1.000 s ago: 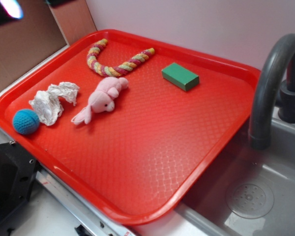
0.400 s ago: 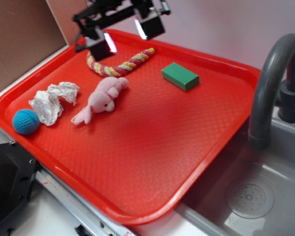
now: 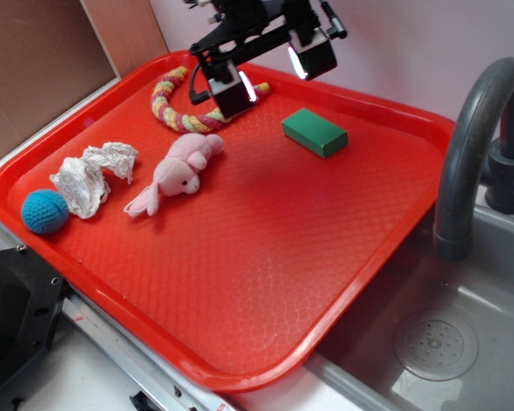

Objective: Grab the green block.

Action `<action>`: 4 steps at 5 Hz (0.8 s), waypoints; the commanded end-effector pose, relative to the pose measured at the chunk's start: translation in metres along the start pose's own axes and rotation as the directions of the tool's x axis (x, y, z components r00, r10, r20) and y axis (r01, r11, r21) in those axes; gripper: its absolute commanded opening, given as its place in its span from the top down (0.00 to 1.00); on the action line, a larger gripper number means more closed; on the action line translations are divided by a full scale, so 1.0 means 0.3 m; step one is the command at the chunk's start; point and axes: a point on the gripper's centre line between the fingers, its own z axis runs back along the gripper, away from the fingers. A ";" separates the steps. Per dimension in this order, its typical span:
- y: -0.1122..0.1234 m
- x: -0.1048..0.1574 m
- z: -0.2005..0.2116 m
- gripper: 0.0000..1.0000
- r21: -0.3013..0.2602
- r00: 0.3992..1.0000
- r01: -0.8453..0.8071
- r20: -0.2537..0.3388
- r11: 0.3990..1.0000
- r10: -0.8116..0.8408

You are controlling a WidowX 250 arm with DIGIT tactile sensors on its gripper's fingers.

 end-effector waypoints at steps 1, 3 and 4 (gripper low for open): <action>-0.076 0.046 -0.059 0.00 -0.013 1.000 0.001 0.020 1.000 -0.001; -0.093 0.054 -0.136 0.00 0.016 1.000 0.017 0.015 1.000 -0.017; -0.092 0.053 -0.162 0.00 0.035 1.000 0.021 0.001 0.999 -0.021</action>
